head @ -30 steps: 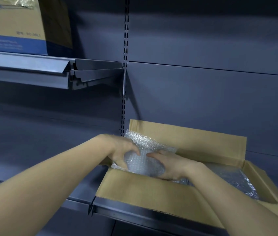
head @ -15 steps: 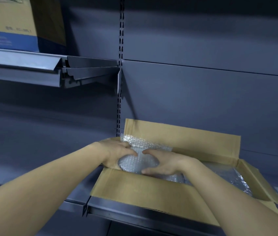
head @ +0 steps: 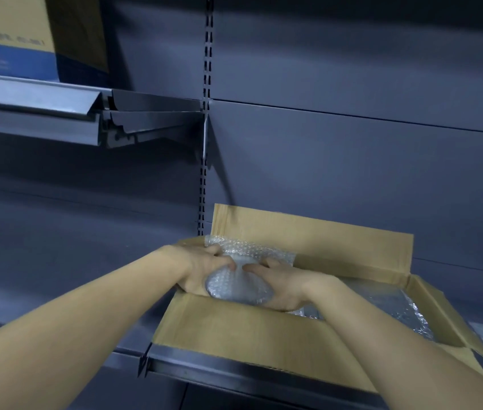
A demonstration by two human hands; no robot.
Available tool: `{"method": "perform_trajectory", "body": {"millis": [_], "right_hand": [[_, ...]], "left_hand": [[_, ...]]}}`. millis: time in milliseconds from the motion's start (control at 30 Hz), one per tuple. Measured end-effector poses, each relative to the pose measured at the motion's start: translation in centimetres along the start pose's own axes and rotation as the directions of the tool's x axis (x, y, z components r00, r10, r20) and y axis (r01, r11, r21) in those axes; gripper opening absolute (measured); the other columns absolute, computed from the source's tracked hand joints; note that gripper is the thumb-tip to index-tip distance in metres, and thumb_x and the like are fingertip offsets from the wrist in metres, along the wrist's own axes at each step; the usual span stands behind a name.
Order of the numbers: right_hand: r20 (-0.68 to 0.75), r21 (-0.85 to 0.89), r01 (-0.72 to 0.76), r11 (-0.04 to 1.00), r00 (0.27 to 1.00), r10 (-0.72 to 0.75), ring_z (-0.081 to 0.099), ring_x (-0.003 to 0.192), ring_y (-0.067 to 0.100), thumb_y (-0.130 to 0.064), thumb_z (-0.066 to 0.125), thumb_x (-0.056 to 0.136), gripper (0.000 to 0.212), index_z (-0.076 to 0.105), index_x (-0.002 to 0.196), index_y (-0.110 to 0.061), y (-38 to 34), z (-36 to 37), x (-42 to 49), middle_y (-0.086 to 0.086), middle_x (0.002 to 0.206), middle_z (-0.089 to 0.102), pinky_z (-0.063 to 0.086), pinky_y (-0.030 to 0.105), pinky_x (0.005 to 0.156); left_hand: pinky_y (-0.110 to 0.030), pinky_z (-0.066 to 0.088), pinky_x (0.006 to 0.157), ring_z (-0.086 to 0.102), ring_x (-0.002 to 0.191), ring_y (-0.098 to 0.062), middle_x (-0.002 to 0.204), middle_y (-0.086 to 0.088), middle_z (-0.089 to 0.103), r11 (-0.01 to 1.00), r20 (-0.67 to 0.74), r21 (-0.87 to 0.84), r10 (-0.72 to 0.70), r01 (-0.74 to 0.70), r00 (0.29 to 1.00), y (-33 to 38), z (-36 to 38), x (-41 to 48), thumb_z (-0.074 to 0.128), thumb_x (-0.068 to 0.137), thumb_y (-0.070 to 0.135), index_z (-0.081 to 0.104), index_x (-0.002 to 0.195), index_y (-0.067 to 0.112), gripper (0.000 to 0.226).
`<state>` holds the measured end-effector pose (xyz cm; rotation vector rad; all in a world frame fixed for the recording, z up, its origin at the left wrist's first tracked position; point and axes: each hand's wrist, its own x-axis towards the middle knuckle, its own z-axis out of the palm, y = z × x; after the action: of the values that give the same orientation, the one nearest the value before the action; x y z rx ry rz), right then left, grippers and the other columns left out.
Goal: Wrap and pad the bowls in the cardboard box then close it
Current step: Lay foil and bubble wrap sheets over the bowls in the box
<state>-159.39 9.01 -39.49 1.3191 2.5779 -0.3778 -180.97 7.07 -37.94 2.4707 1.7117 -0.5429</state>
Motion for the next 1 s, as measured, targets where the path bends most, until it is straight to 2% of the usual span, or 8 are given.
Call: {"method": "perform_trajectory", "body": {"millis": [133, 300, 400, 500, 600, 667, 767, 1000], "right_hand": [[0.008, -0.105, 0.041, 0.994, 0.999, -0.040, 0.027, 0.141, 0.027, -0.036, 0.068, 0.087, 0.089, 0.009, 0.154, -0.036, 0.7, -0.2, -0.6, 0.000, 0.155, 0.019, 0.035, 0.030, 0.108], [-0.065, -0.187, 0.071, 0.980, 0.994, -0.084, 0.021, 0.142, 0.029, -0.025, 0.061, 0.091, 0.082, 0.009, 0.153, -0.035, 0.6, 0.7, -0.8, 0.006, 0.154, 0.019, 0.032, 0.037, 0.110], [-0.022, -0.046, 0.088, 0.995, 0.996, -0.089, 0.019, 0.145, 0.024, -0.041, 0.063, 0.090, 0.081, 0.012, 0.153, -0.037, 1.1, 0.0, -1.1, 0.001, 0.156, 0.018, 0.026, 0.033, 0.115], [0.039, 0.058, 0.062, 0.996, 0.997, -0.065, 0.024, 0.145, 0.016, -0.066, 0.058, 0.083, 0.086, 0.020, 0.153, -0.033, 1.4, -1.4, -1.9, -0.005, 0.159, 0.020, 0.022, 0.031, 0.118], [-0.178, 0.206, 0.062, 0.977, 0.984, -0.025, 0.049, 0.124, 0.017, -0.066, 0.041, 0.090, 0.055, 0.055, 0.128, -0.028, 1.2, -1.7, -1.6, -0.003, 0.133, 0.055, 0.037, 0.032, 0.106], [-0.409, 0.164, 0.058, 0.985, 0.912, 0.014, 0.055, 0.107, 0.024, -0.054, 0.038, 0.098, 0.041, 0.062, 0.107, -0.022, 1.1, -1.2, -0.8, 0.003, 0.109, 0.063, 0.043, 0.036, 0.095], [-0.457, 0.057, -0.071, 0.996, 0.885, 0.089, 0.049, 0.119, 0.032, -0.045, 0.040, 0.094, 0.045, 0.057, 0.125, -0.017, 0.5, 0.3, 0.7, 0.011, 0.123, 0.056, 0.042, 0.039, 0.099], [-0.493, -0.021, -0.216, 0.976, 0.851, 0.178, 0.043, 0.126, 0.029, -0.044, 0.036, 0.099, 0.045, 0.048, 0.134, -0.018, -1.0, 2.4, 1.7, 0.009, 0.135, 0.050, 0.039, 0.040, 0.098]], "left_hand": [[-0.049, 0.046, 0.097, 0.053, 0.113, -0.026, 0.141, 0.001, 0.030, 0.992, 0.007, 0.126, -0.029, 0.028, 1.000, 0.7, 0.0, 0.5, 0.068, 0.084, 0.044, 0.017, 0.144, 0.045, 0.080], [-0.045, 0.049, 0.091, 0.052, 0.112, -0.029, 0.143, -0.002, 0.028, 0.981, 0.010, 0.189, -0.044, 0.041, 0.999, 1.5, -0.3, 0.7, 0.069, 0.084, 0.028, 0.014, 0.148, 0.038, 0.085], [-0.047, 0.048, 0.099, 0.048, 0.122, -0.025, 0.143, 0.003, 0.029, 1.000, 0.043, -0.007, -0.011, 0.012, 0.999, 0.4, -0.5, 0.3, 0.067, 0.083, 0.047, 0.020, 0.146, 0.047, 0.079], [-0.047, 0.032, 0.115, 0.028, 0.144, -0.023, 0.159, 0.007, 0.023, 0.993, 0.128, -0.117, -0.016, 0.031, 0.992, -0.3, -1.8, -0.8, 0.061, 0.079, 0.069, 0.022, 0.149, 0.048, 0.083], [-0.048, 0.028, 0.116, 0.030, 0.145, -0.022, 0.158, 0.007, 0.032, 0.974, 0.155, -0.194, -0.090, 0.119, 0.984, 0.1, -2.6, -1.3, 0.039, 0.078, 0.085, 0.028, 0.148, 0.047, 0.080], [-0.044, 0.036, 0.109, 0.044, 0.134, -0.023, 0.144, 0.004, 0.051, 0.980, -0.010, -0.172, -0.105, 0.102, 0.994, 1.0, -2.4, -1.1, 0.031, 0.090, 0.074, 0.045, 0.140, 0.041, 0.061], [-0.039, 0.048, 0.089, 0.055, 0.115, -0.024, 0.117, -0.001, 0.061, 1.000, -0.465, -0.001, -0.025, 0.028, 0.885, 2.7, -1.8, -0.4, 0.039, 0.099, 0.037, 0.063, 0.115, 0.024, 0.032], [-0.039, 0.035, 0.105, 0.034, 0.133, -0.023, 0.140, -0.004, 0.042, 0.982, -0.464, -0.169, -0.159, 0.089, 0.872, 4.1, 2.3, 3.0, 0.039, 0.098, 0.028, 0.049, 0.138, 0.016, 0.042]]}}
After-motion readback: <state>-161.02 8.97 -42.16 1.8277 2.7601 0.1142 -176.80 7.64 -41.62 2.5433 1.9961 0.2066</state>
